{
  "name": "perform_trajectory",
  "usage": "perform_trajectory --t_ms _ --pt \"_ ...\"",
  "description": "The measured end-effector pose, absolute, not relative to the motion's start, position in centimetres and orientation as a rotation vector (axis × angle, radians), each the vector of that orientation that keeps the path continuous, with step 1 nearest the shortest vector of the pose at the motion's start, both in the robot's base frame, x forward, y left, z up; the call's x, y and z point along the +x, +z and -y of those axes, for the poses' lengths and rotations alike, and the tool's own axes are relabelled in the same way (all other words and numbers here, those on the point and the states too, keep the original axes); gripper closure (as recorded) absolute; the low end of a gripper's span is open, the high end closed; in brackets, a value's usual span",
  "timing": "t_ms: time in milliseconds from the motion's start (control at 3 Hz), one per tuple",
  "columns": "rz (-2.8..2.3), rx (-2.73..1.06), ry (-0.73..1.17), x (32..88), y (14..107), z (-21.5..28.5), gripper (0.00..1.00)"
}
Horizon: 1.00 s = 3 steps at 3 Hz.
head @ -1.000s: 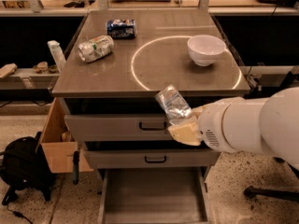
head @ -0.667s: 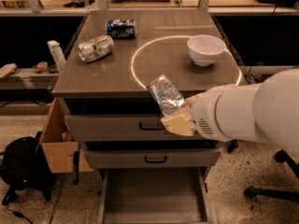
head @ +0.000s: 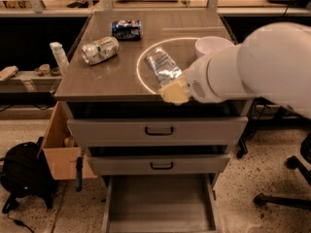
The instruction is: Pick redbull can from bottom drawer and place on counter
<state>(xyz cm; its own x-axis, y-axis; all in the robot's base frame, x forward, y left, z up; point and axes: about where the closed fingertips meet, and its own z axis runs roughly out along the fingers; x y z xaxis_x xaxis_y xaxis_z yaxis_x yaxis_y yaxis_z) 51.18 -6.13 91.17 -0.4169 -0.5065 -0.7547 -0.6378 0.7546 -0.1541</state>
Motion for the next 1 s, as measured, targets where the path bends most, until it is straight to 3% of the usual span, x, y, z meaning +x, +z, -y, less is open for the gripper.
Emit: perform_trajectory --t_ms 1000 --pt "-2.129 -0.805 0.177 62.0 90.8 4.3 1.0"
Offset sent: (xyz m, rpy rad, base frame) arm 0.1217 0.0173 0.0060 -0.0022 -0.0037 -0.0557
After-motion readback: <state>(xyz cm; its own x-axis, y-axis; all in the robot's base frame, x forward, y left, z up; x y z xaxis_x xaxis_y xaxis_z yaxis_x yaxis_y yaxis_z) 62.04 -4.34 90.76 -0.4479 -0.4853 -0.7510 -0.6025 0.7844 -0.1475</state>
